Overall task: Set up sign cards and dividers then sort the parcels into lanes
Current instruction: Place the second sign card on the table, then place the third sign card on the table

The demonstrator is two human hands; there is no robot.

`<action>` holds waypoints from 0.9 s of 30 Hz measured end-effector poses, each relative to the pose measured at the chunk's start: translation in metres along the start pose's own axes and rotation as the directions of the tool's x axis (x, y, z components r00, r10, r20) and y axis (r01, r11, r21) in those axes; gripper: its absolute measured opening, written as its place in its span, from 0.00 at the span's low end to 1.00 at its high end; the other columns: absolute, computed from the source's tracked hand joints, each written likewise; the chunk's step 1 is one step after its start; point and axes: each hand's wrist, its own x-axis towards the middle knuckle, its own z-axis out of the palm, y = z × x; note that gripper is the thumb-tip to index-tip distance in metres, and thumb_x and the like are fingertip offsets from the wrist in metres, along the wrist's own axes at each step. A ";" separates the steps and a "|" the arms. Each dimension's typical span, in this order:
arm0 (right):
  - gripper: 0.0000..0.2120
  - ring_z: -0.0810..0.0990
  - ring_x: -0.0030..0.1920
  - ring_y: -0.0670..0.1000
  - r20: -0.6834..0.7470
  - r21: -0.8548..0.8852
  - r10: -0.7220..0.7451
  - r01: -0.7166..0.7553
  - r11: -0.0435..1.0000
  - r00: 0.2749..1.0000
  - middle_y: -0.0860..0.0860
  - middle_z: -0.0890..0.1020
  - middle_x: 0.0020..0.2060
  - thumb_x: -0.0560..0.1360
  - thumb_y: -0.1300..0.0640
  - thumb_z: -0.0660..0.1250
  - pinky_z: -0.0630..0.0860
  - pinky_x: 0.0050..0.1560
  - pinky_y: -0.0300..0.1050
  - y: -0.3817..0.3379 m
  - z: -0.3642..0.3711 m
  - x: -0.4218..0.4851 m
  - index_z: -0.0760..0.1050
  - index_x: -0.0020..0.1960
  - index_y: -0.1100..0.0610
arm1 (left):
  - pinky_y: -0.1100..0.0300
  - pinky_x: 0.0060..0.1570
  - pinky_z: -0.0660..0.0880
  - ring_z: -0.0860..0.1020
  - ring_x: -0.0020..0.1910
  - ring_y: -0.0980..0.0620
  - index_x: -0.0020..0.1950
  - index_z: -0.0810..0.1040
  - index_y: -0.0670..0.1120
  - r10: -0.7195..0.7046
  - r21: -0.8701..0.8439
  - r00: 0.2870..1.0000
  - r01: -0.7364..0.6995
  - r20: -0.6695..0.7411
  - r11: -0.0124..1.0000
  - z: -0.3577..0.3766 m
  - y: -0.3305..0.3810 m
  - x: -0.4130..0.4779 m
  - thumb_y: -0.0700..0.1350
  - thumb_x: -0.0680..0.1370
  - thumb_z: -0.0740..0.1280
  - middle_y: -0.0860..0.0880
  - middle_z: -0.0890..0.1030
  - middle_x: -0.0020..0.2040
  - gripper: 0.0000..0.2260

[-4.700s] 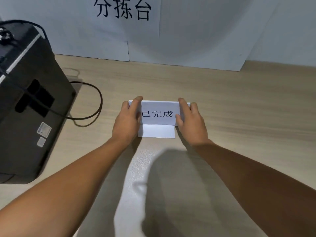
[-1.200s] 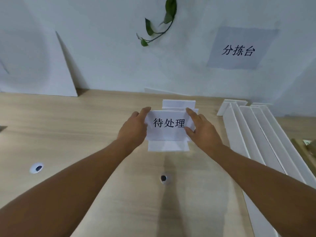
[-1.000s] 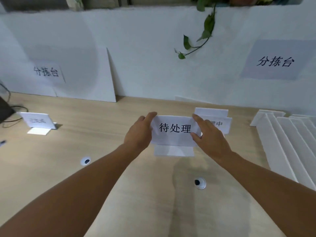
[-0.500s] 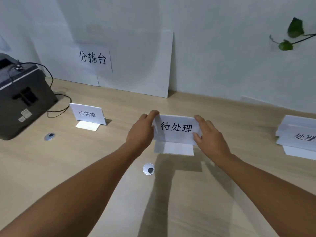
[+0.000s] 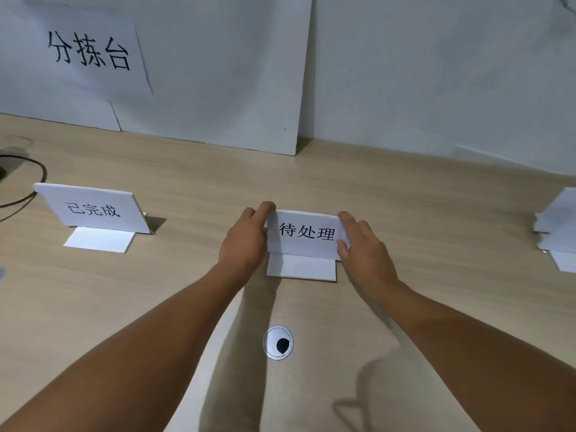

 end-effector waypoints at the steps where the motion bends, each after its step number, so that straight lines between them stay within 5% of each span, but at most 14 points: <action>1: 0.26 0.79 0.42 0.64 0.004 0.017 -0.004 0.003 1.000 1.000 0.53 0.73 0.59 0.82 0.55 0.62 0.79 0.42 0.56 0.001 0.008 0.001 0.59 0.76 0.43 | 0.57 0.35 0.73 0.74 0.42 0.55 0.64 0.65 0.65 0.004 0.009 1.000 -0.004 0.002 1.000 0.004 -0.005 0.001 0.41 0.80 0.58 0.53 0.71 0.49 0.20; 5: 0.29 0.79 0.42 0.60 0.003 0.069 -0.003 0.003 0.998 1.000 0.51 0.73 0.58 0.81 0.55 0.63 0.80 0.41 0.55 0.004 0.021 0.001 0.56 0.77 0.40 | 0.56 0.37 0.72 0.75 0.46 0.49 0.68 0.63 0.65 0.012 0.007 1.000 -0.011 -0.007 1.000 0.008 -0.012 0.001 0.42 0.81 0.58 0.52 0.72 0.53 0.21; 8: 0.34 0.79 0.42 0.57 0.039 0.090 -0.026 0.023 0.996 0.999 0.51 0.72 0.57 0.80 0.53 0.65 0.80 0.42 0.53 0.010 0.010 -0.006 0.51 0.80 0.38 | 0.47 0.51 0.78 0.73 0.63 0.43 0.77 0.61 0.62 -0.021 0.050 0.999 0.022 -0.036 0.998 0.005 -0.004 -0.005 0.38 0.81 0.61 0.45 0.71 0.67 0.30; 11: 0.38 0.78 0.45 0.55 0.038 0.098 -0.027 0.023 0.995 0.999 0.50 0.70 0.59 0.79 0.50 0.66 0.78 0.44 0.49 0.028 -0.022 -0.018 0.49 0.82 0.39 | 0.42 0.63 0.75 0.59 0.78 0.42 0.80 0.58 0.62 -0.066 0.079 0.993 0.074 -0.099 0.994 -0.001 0.020 -0.019 0.37 0.79 0.67 0.45 0.59 0.79 0.36; 16: 0.35 0.72 0.66 0.54 0.020 -0.060 0.020 -0.019 0.998 1.000 0.52 0.68 0.70 0.80 0.45 0.65 0.77 0.59 0.54 0.105 -0.112 -0.049 0.53 0.82 0.44 | 0.40 0.73 0.66 0.57 0.78 0.40 0.80 0.65 0.52 0.149 0.205 0.984 -0.127 -0.098 0.971 0.010 0.107 -0.034 0.45 0.78 0.71 0.41 0.64 0.78 0.31; 23: 0.35 0.69 0.71 0.55 -0.108 -0.198 0.116 -0.135 0.971 0.987 0.52 0.68 0.74 0.78 0.40 0.66 0.73 0.66 0.54 0.269 -0.268 -0.118 0.59 0.81 0.47 | 0.49 0.80 0.49 0.55 0.80 0.40 0.77 0.69 0.50 0.333 0.237 0.941 -0.338 0.063 0.911 0.102 0.302 -0.064 0.56 0.79 0.67 0.44 0.70 0.76 0.27; 27: 0.35 0.69 0.72 0.55 -0.138 -0.218 0.151 -0.178 0.959 0.979 0.52 0.68 0.74 0.78 0.41 0.68 0.76 0.62 0.54 0.361 -0.337 -0.143 0.60 0.81 0.48 | 0.50 0.79 0.52 0.56 0.79 0.41 0.78 0.68 0.46 0.328 0.150 0.942 -0.336 0.077 0.930 0.167 0.402 -0.084 0.52 0.80 0.67 0.44 0.70 0.75 0.27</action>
